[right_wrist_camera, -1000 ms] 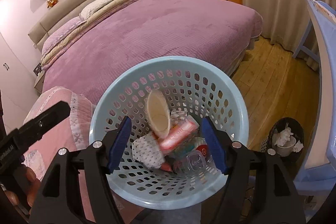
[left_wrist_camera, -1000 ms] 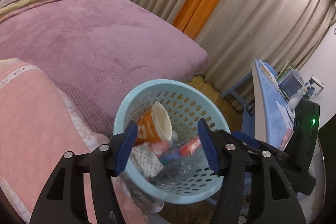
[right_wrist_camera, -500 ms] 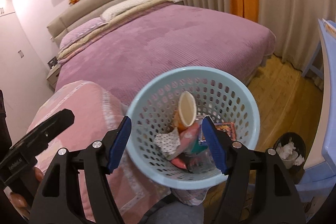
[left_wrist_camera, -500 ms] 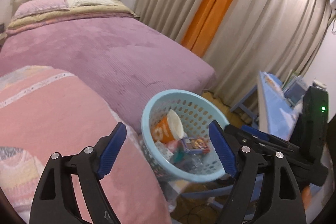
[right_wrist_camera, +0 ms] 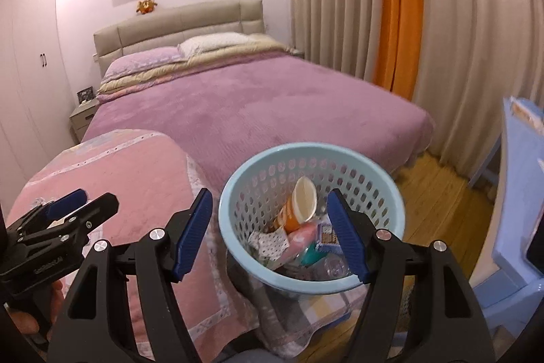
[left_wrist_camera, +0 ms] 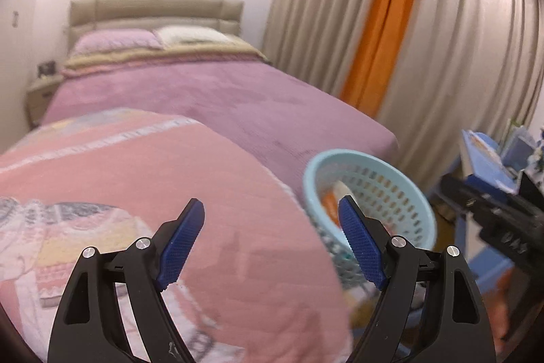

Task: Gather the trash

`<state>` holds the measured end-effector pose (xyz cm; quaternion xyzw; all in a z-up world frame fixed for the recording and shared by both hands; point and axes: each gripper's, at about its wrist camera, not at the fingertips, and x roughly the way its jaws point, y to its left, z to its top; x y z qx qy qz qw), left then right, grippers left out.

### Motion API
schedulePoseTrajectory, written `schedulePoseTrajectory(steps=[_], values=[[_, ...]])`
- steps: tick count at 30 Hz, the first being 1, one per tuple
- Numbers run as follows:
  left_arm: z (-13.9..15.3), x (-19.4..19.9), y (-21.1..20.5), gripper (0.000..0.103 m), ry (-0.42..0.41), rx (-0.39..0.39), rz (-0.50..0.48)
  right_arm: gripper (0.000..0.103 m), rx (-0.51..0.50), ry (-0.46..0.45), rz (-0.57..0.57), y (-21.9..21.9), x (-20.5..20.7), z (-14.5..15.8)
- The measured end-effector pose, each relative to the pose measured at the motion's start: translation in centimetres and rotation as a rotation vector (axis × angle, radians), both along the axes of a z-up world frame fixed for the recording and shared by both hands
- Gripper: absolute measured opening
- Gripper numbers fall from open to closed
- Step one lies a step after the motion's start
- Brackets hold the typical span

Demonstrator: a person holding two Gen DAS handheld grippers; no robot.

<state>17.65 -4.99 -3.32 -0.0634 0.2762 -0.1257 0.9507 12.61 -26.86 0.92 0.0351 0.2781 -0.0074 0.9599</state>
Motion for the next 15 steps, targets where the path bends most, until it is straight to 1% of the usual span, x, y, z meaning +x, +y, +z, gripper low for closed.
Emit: schedulePoseTrajectory(steps=[3, 6, 8, 11, 13, 15], values=[[-0.1, -0.7, 0.1, 0.079, -0.068, 0.034, 0.031, 0.066, 0.052, -0.018, -0.006, -0.3, -0.4, -0.5], [-0.2, -1.5, 0.2, 0.083, -0.127, 0.062, 0.050, 0.066, 0.068, -0.020, -0.024, -0.7, -0.5, -0.9], [-0.5, -1.5, 0.3, 0.084, -0.131, 0.044, 0.042, 0.066, 0.052, -0.031, -0.043, -0.6, -0.7, -1.0], [-0.9, -1.4, 0.7, 0.084, -0.104, 0.013, 0.030, 0.066, 0.028, -0.049, -0.061, 0.0, -1.3, -1.1], [-1.0, -1.7, 0.6, 0.084, -0.118, 0.019, 0.041, 0.066, 0.015, -0.074, -0.079, 0.2, -1.9, -1.2], [-1.0, -2.2, 0.5, 0.088, -0.138, 0.040, 0.058, 0.066, -0.001, -0.091, -0.088, 0.3, -2.3, -1.2]])
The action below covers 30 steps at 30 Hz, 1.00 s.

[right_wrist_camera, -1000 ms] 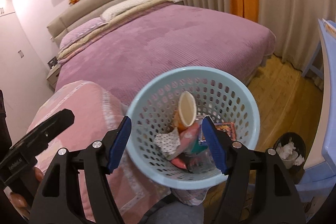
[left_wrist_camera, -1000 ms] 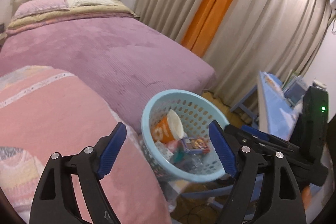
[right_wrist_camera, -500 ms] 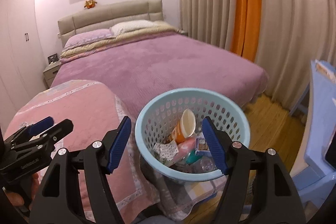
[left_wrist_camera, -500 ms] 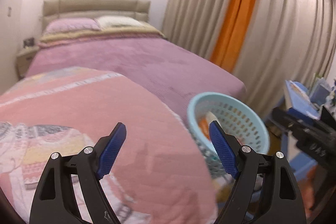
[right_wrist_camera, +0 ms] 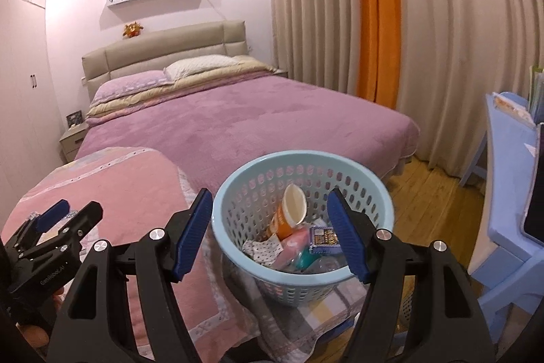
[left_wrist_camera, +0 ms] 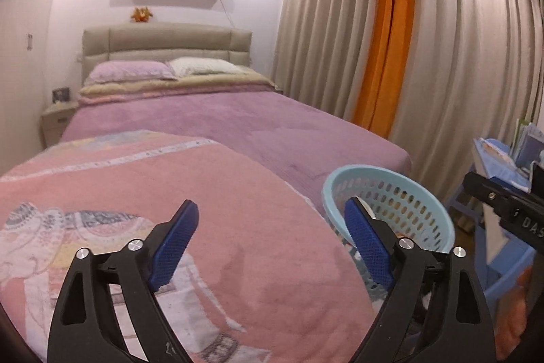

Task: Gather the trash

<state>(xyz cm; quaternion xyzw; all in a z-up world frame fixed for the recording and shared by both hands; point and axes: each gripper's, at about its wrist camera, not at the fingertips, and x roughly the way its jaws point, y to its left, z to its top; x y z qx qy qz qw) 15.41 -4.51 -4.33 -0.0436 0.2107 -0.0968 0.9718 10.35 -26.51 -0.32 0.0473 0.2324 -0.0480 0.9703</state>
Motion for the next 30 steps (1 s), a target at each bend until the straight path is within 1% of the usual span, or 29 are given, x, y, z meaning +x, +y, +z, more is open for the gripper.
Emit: schedulePoseTrajectory(steps=[2, 4, 7, 12, 14, 16, 20, 25, 30], values=[[0.1, -0.6, -0.3, 0.088, -0.020, 0.018, 0.010, 0.066, -0.051, -0.037, -0.021, 0.4, -0.6, 0.1], [0.1, -0.9, -0.6, 0.088, -0.035, 0.030, 0.017, 0.066, -0.068, -0.058, -0.031, 0.4, -0.9, 0.2], [0.1, -1.2, -1.1, 0.088, -0.051, 0.054, 0.024, 0.068, -0.067, -0.080, -0.034, 0.1, -1.4, 0.5], [0.2, -1.5, -1.0, 0.089, -0.074, 0.062, 0.057, 0.069, -0.060, -0.076, -0.045, -0.5, -1.5, 0.6], [0.1, -1.4, -1.0, 0.092, -0.075, 0.071, 0.062, 0.069, -0.043, -0.065, -0.037, -0.7, -1.3, 0.4], [0.1, -1.4, -1.0, 0.092, -0.073, 0.077, 0.067, 0.069, -0.034, -0.051, -0.017, -0.8, -1.0, 0.3], [0.2, -1.5, -1.0, 0.092, -0.078, 0.079, 0.065, 0.069, -0.060, -0.060, -0.027, -0.6, -1.1, 0.1], [0.2, -1.3, -0.8, 0.092, -0.068, 0.066, 0.060, 0.069, -0.058, -0.074, -0.029, -0.7, -1.1, 0.1], [0.2, -1.4, -0.9, 0.092, -0.073, 0.075, 0.064, 0.069, -0.060, -0.072, -0.027, -0.7, -1.0, 0.1]])
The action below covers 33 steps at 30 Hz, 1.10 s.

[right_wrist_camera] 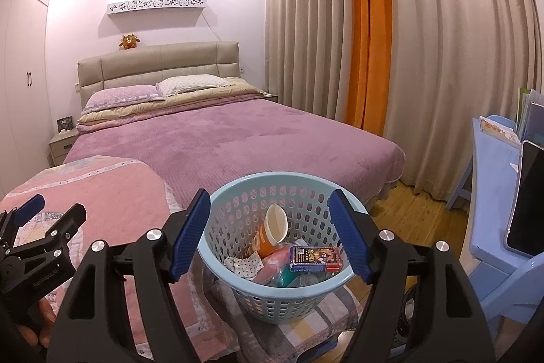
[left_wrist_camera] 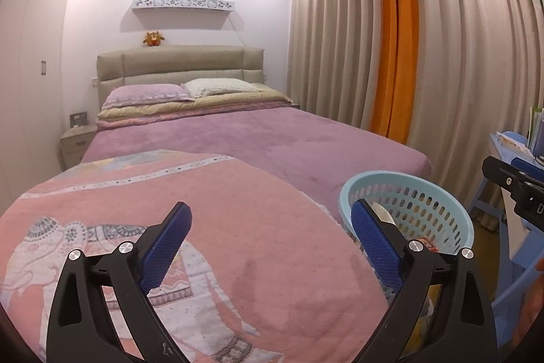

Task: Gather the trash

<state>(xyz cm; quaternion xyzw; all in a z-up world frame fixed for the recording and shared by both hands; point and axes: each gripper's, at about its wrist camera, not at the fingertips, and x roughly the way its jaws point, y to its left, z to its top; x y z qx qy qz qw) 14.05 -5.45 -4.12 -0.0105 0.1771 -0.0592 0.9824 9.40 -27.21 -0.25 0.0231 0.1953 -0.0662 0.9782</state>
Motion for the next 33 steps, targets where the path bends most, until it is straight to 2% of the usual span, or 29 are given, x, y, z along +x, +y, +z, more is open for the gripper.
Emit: schedulePoseTrajectory(steps=[33], values=[[-0.18, 0.37, 0.61, 0.094, 0.033, -0.022, 0.012, 0.070, 0.027, 0.014, 0.003, 0.04, 0.14, -0.32]])
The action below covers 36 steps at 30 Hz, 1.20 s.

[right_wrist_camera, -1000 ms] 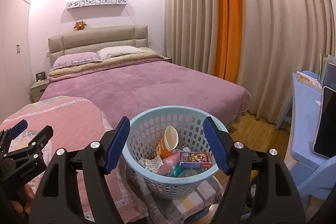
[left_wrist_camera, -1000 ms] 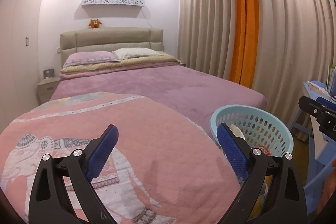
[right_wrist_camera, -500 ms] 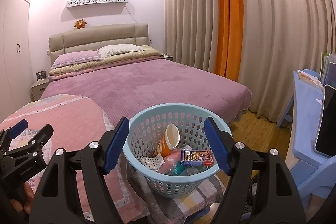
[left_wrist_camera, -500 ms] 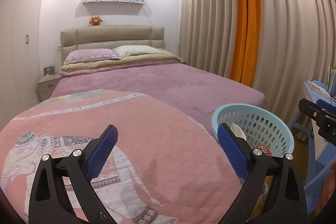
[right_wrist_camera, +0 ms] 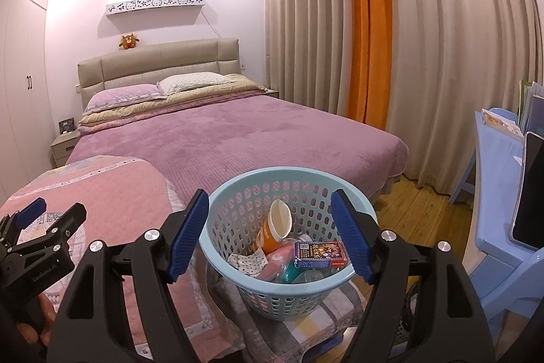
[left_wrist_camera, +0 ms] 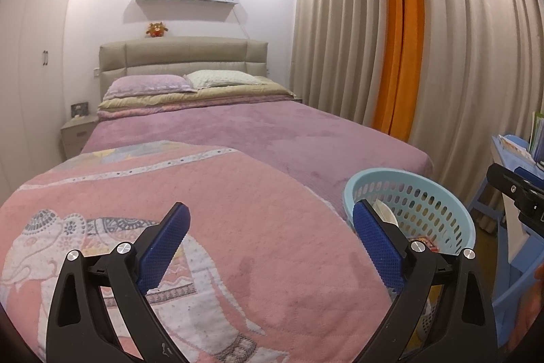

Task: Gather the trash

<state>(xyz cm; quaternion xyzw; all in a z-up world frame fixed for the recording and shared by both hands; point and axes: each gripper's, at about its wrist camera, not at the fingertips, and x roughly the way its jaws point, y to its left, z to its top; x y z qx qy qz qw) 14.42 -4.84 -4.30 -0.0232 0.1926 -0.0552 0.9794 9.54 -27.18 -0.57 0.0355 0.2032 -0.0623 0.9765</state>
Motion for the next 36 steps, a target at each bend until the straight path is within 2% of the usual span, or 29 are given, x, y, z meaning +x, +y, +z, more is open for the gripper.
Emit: schedulePoseTrajectory(steps=[36], values=[[0.09, -0.24, -0.02, 0.094, -0.006, 0.001, 0.003, 0.071, 0.011, 0.013, 0.007, 0.43, 0.13, -0.22]])
